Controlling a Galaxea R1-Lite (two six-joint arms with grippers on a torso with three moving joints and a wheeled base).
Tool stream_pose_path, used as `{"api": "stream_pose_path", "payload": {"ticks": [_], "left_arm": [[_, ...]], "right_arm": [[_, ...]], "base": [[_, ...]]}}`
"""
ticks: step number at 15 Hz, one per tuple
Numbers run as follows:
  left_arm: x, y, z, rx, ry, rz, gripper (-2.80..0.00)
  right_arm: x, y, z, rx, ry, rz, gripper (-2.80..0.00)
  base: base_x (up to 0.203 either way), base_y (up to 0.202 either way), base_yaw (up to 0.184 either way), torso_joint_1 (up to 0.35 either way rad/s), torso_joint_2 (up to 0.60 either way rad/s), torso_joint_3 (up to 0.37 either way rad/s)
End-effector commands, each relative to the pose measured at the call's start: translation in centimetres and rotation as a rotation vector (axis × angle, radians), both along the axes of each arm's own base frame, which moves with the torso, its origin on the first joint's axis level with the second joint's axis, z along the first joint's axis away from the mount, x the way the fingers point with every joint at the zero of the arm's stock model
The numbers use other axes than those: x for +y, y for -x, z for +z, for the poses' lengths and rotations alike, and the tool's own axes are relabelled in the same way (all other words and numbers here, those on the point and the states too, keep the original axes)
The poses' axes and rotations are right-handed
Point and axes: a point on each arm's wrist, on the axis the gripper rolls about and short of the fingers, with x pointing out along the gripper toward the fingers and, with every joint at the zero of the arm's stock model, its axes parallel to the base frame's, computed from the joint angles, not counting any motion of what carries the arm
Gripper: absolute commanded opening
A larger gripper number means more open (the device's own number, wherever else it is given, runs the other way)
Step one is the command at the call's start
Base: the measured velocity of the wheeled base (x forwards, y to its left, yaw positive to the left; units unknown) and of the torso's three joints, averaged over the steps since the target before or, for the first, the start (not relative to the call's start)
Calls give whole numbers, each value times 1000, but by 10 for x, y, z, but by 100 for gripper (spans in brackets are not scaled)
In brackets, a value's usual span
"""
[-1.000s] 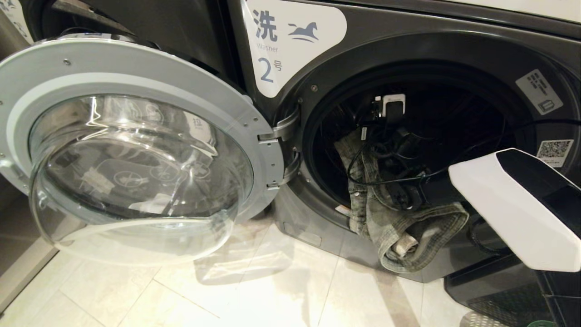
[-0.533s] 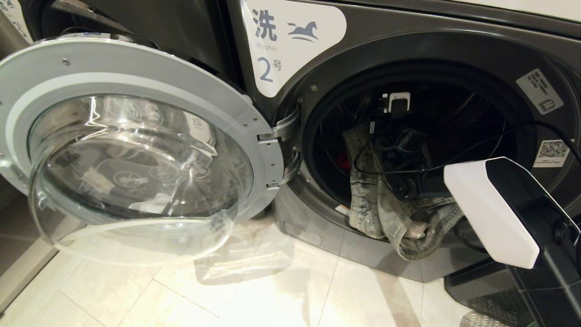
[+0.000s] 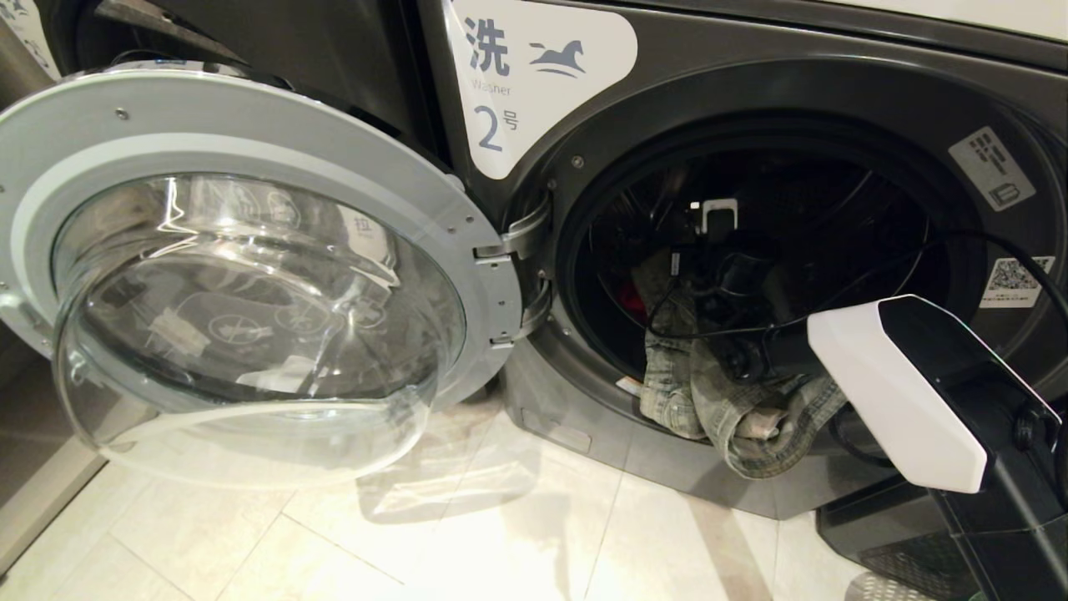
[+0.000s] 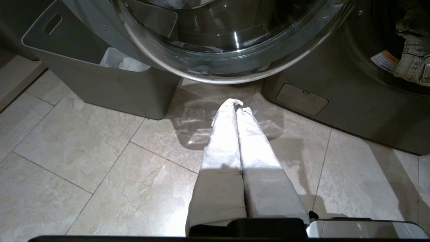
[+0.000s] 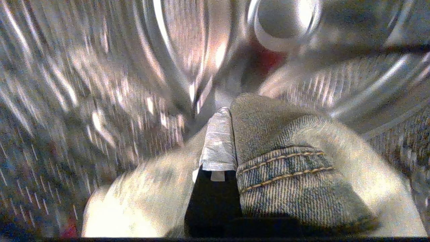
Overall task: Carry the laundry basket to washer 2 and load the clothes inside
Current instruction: Place the clothes into the washing machine
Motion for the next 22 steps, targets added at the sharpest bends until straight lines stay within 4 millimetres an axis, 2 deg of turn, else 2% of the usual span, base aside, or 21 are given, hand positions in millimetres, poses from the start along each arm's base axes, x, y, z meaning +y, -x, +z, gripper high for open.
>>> {"api": "stream_pose_path", "payload": {"ticks": [1,7,9,15,16,19,22], "left_arm": [[0,0,0,0,1,0,-280],[0,0,0,0,1,1,-280],[0,0,0,0,1,1,-280],[0,0,0,0,1,1,-280],[0,0,0,0,1,1,-280],[0,0,0,0,1,1,-280],[0,0,0,0,1,1,-280]], "right_arm": [[2,2,0,33,8,0,-280],[-4,6,-10,298,40,-7,-280],[-4,10,-13,367,-24,4,-280],[3,15,-3,341,-48,18,-280],[2,15,-2,334,-51,8,0],[1,21,-1,334,-53,-3,0],[-4,39,7,363,-49,-3,0]], "base": [[0,0,0,0,0,0],[0,0,0,0,0,0],[0,0,0,0,0,0],[0,0,0,0,0,0],[0,0,0,0,0,0],[0,0,0,0,0,0],[0,0,0,0,0,0]]}}
